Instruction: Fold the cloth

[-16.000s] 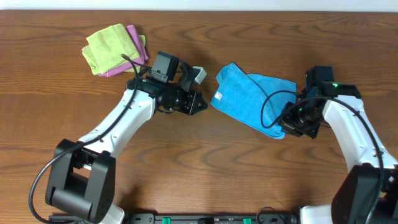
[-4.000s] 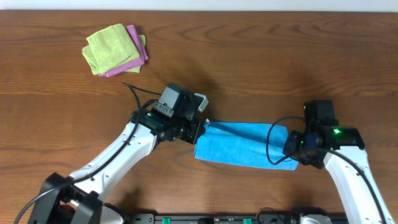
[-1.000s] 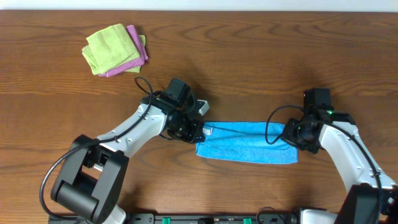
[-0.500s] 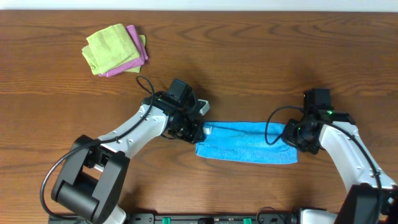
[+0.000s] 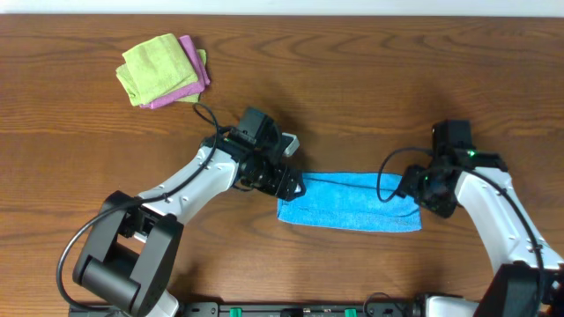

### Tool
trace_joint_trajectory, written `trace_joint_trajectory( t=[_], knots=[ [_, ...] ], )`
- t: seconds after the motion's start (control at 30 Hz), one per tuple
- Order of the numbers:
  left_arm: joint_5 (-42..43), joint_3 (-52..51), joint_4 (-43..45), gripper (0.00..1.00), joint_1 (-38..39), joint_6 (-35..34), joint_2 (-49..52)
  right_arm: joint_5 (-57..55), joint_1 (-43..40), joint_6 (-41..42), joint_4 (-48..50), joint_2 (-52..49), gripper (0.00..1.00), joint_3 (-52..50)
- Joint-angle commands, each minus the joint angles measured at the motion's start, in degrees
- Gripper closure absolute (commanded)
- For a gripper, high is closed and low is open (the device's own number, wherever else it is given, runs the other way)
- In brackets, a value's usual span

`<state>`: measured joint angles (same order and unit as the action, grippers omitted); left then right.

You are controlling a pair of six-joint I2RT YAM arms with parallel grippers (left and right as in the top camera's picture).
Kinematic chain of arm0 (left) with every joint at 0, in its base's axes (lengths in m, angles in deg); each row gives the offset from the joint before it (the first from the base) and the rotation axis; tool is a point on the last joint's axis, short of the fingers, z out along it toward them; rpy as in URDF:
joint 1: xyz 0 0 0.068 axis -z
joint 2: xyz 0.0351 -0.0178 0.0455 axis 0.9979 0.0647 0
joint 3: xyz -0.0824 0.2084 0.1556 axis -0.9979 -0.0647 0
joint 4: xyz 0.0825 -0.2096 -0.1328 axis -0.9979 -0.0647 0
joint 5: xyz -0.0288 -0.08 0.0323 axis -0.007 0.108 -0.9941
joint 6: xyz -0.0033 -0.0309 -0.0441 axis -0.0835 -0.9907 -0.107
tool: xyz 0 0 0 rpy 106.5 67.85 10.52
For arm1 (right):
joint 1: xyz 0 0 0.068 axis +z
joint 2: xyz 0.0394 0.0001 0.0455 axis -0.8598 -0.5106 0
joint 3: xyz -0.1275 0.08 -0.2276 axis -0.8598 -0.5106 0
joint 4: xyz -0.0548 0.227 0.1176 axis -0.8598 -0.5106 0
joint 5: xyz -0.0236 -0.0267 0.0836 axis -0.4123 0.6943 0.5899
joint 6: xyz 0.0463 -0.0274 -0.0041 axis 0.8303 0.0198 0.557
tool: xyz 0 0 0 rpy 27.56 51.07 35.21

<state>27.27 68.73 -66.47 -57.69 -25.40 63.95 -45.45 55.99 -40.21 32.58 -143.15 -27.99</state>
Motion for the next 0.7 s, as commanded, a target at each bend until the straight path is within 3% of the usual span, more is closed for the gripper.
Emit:
trace_joint_trajectory(
  t=[0.0, 0.27, 0.5, 0.67],
  knots=[
    [-0.2, 4.7, -1.4, 0.15, -0.1, 0.2, 0.5, -2.0, -0.5, -0.5, -1.2, -0.1, 0.34, 4.2],
    [-0.1, 10.4, -9.4, 0.27, -0.2, 1.5, -0.9, -2.2, -0.4, -2.0, -5.7, 0.7, 0.31, 7.8],
    [-0.9, 10.5, -11.3, 0.28, -1.6, 1.5, -8.5, -2.7, -0.4, -2.0, -6.8, 8.9, 0.05, 7.8],
    [-1.9, 9.3, -14.3, 0.32, -1.4, 1.5, -12.9, -6.1, -0.3, -2.4, -9.3, 17.1, 0.02, 7.3]
  ],
)
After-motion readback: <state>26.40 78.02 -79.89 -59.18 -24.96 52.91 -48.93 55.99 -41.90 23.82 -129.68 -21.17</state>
